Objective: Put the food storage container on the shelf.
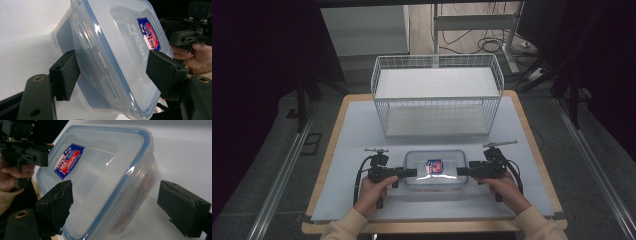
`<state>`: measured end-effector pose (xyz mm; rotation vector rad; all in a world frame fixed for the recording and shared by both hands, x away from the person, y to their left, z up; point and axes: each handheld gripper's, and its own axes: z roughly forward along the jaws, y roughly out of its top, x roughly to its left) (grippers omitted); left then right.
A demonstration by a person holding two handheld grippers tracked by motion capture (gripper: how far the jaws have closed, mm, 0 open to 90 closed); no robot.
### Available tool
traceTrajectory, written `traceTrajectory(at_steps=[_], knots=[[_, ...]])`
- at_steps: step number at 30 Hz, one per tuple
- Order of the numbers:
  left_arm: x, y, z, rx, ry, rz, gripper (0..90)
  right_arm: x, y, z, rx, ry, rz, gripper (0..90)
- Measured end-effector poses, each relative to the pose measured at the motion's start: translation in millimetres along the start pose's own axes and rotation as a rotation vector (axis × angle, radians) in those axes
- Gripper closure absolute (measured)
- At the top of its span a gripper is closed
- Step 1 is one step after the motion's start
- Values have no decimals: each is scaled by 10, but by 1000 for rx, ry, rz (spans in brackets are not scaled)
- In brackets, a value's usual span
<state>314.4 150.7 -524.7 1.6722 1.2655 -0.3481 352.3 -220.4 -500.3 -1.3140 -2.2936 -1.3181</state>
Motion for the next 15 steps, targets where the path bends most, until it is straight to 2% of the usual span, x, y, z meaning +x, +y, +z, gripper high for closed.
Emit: traceTrajectory(at_steps=[7, 9, 11, 15], knots=[[-5, -3, 0, -1, 3, 1, 278, -14, 10, 97, 27, 51, 30, 192], [-5, -4, 0, -2, 3, 1, 278, -16, 13, 100, 26, 50, 34, 205], [-6, -10, -1, -5, 3, 2, 278, -45, 19, 57, 8, 56, 57, 296], [-32, -26, -14, -13, 11, 14, 286, -51, 2, 14, -15, 62, 64, 354]])
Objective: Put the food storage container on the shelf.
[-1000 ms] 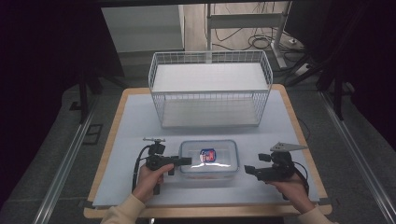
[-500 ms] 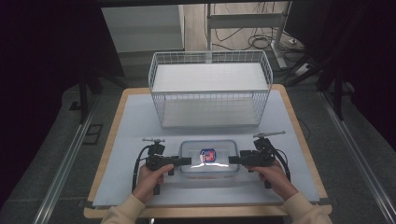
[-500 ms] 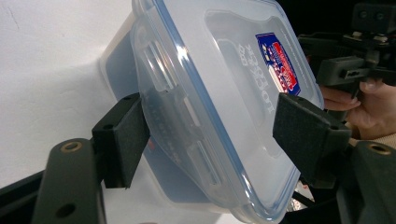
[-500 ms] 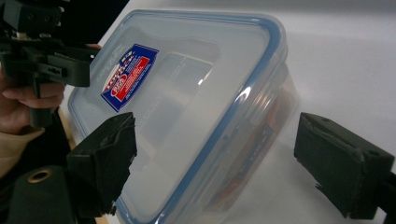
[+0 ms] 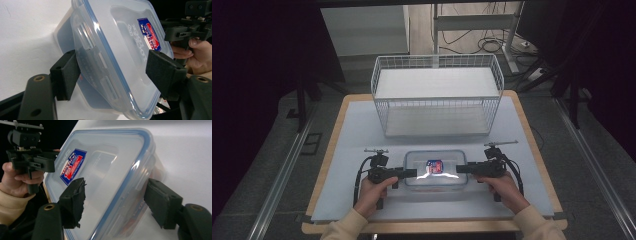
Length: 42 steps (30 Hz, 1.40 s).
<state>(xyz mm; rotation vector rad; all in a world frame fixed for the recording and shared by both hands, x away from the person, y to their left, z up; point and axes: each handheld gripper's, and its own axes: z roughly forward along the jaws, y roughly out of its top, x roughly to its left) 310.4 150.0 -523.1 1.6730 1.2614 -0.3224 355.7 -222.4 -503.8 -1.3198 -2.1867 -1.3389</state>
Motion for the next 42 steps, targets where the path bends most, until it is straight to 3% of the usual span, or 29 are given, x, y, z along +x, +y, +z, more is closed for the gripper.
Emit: traceTrajectory(at_steps=[5, 10, 21, 36, 42], knots=[[-49, -37, -35, -20, 10, 23, 317, 17, -30, -49, -20, 11, 3, 402], [-120, -117, -96, -49, 21, 61, 352, 80, -78, -124, -44, 12, -48, 454], [-181, -215, -157, -89, 26, 106, 399, 169, -168, -197, -76, 4, -85, 501], [-238, -268, -196, -101, 37, 122, 423, 247, -239, -232, -106, -15, -110, 515], [-285, -273, -217, -108, 47, 138, 437, 260, -250, -257, -118, -6, -98, 530]])
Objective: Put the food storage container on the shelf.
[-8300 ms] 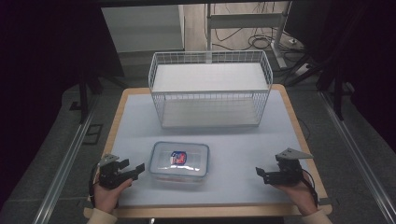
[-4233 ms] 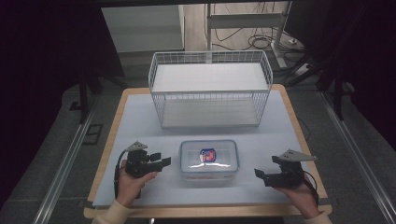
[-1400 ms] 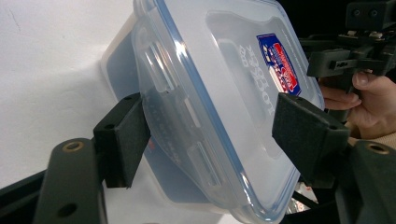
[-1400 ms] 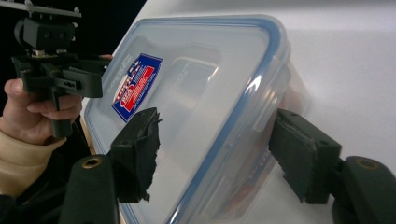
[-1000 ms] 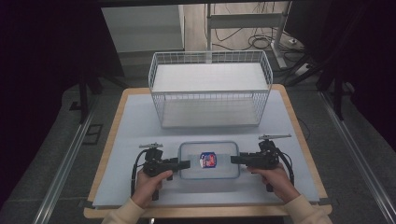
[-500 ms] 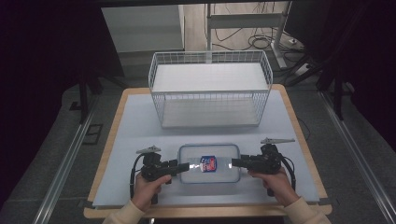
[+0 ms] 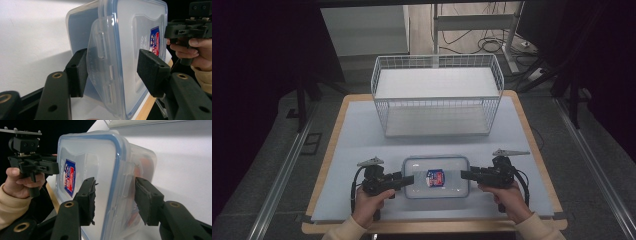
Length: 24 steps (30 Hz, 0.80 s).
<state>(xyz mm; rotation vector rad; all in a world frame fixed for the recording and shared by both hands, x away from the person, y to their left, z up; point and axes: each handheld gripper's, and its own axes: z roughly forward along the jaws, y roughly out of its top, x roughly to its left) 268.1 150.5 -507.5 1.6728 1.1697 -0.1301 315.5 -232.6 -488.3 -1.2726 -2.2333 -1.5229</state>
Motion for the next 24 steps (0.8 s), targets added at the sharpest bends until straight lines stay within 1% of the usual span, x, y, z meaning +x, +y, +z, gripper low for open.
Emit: traceTrajectory(at_steps=[7, 10, 16, 21, 24], knots=[[-34, 5, -7, -5, 11, 9, 441, 13, 0, -16, -3, -3, -1, 532], [-72, 25, -25, -16, 27, 33, 446, 24, 8, -20, -7, -8, -11, 530], [-62, 28, -20, -15, 23, 23, 447, 28, 10, -23, -7, -10, -7, 531], [-76, 45, -35, -24, 26, 27, 447, 33, 18, -26, -13, -7, -6, 531], [-87, 69, -52, -30, 23, 25, 448, 52, 42, -38, -22, -11, -16, 531]])
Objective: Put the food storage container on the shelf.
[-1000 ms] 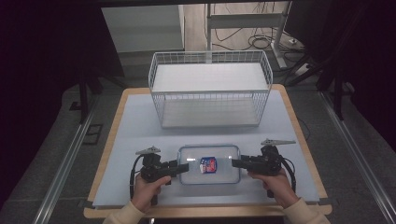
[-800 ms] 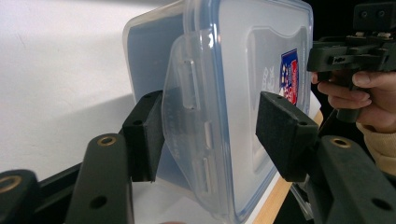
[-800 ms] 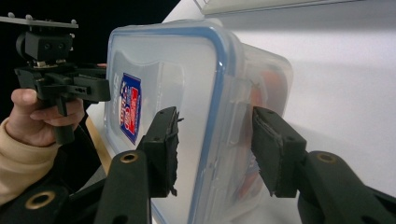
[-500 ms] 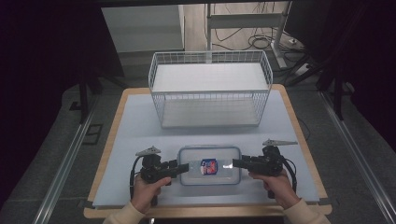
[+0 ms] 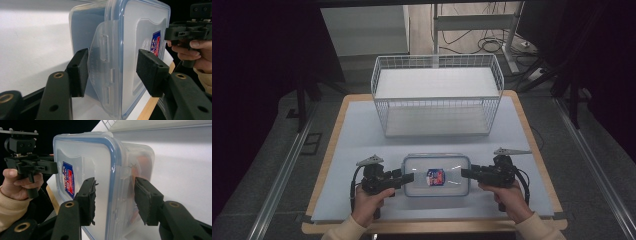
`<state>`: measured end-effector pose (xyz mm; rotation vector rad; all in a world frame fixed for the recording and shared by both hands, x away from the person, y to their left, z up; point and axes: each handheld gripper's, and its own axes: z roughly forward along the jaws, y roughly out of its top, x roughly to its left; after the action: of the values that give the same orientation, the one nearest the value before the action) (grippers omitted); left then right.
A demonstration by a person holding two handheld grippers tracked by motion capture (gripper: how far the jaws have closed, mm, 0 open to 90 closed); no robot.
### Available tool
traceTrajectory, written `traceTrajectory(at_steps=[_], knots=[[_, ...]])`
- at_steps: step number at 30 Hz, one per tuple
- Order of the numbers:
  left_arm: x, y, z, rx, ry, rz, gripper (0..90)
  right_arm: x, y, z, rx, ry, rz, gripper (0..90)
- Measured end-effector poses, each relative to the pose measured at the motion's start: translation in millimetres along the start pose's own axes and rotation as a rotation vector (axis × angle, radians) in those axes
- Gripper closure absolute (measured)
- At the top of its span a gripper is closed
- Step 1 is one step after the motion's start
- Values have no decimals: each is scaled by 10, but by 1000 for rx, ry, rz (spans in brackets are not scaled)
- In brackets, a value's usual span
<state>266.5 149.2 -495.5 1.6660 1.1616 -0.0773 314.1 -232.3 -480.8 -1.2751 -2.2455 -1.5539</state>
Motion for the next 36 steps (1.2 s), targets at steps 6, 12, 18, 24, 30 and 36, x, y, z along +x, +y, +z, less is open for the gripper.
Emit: traceTrajectory(at_steps=[6, 12, 18, 24, 30, 36], knots=[[-33, 53, -11, -15, -2, 17, 449, 32, 48, -38, -14, -1, -19, 531], [-62, 128, -12, -19, -5, 32, 451, 30, 99, -72, -31, -1, -30, 531], [-71, 171, 2, -23, -14, 32, 454, 42, 163, -113, -42, -7, -46, 531], [-74, 247, 14, -25, -19, 33, 455, 49, 240, -137, -45, -18, -58, 530], [-115, 360, -9, -35, -19, 45, 456, 63, 339, -175, -59, -12, -67, 530], [-150, 474, -24, -42, -22, 56, 457, 92, 450, -224, -71, -17, -87, 531]])
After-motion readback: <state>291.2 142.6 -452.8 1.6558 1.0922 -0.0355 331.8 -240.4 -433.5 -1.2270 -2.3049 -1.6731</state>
